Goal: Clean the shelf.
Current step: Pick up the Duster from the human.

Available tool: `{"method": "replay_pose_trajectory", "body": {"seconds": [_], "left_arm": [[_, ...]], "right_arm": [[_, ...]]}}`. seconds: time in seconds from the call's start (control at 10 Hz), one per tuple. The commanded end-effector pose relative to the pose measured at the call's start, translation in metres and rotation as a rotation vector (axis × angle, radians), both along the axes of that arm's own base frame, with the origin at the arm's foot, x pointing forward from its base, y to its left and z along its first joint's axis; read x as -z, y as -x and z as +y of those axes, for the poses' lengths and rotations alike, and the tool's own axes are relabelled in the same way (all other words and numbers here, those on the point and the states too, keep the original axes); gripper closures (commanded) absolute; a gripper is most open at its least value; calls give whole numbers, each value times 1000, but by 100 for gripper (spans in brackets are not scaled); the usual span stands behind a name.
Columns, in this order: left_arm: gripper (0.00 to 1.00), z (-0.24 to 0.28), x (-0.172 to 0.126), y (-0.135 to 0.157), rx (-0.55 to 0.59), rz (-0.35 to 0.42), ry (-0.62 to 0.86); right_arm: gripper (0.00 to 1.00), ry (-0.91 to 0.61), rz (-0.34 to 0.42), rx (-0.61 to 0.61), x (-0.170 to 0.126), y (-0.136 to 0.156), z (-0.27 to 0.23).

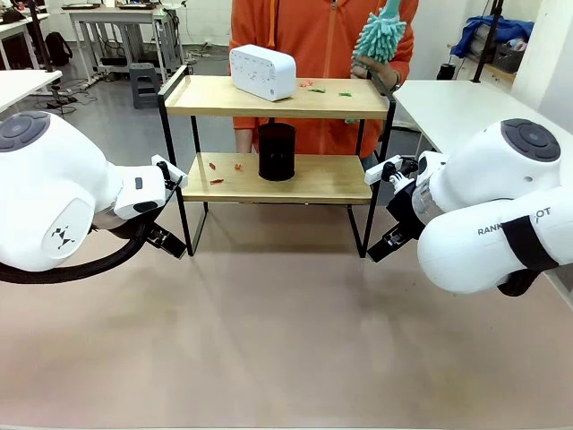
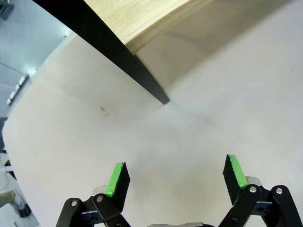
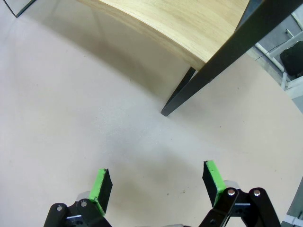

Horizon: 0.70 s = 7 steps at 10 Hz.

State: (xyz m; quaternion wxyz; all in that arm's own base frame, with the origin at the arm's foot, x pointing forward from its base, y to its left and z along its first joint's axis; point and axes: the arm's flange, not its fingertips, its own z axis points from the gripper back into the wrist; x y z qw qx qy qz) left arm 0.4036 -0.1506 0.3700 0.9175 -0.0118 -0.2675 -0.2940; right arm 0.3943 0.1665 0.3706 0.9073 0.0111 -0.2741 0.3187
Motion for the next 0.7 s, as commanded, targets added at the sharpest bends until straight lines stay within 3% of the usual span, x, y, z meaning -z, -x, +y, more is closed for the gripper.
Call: {"method": "replay_pose_trajectory", "body": {"seconds": [0.0,0.6], "left_arm": [[0,0,0,0,1,0,0],[0,0,0,0,1,0,0]], "right_arm": [[0,0,0,0,0,0,0],[0,0,0,0,0,0,0]]}}
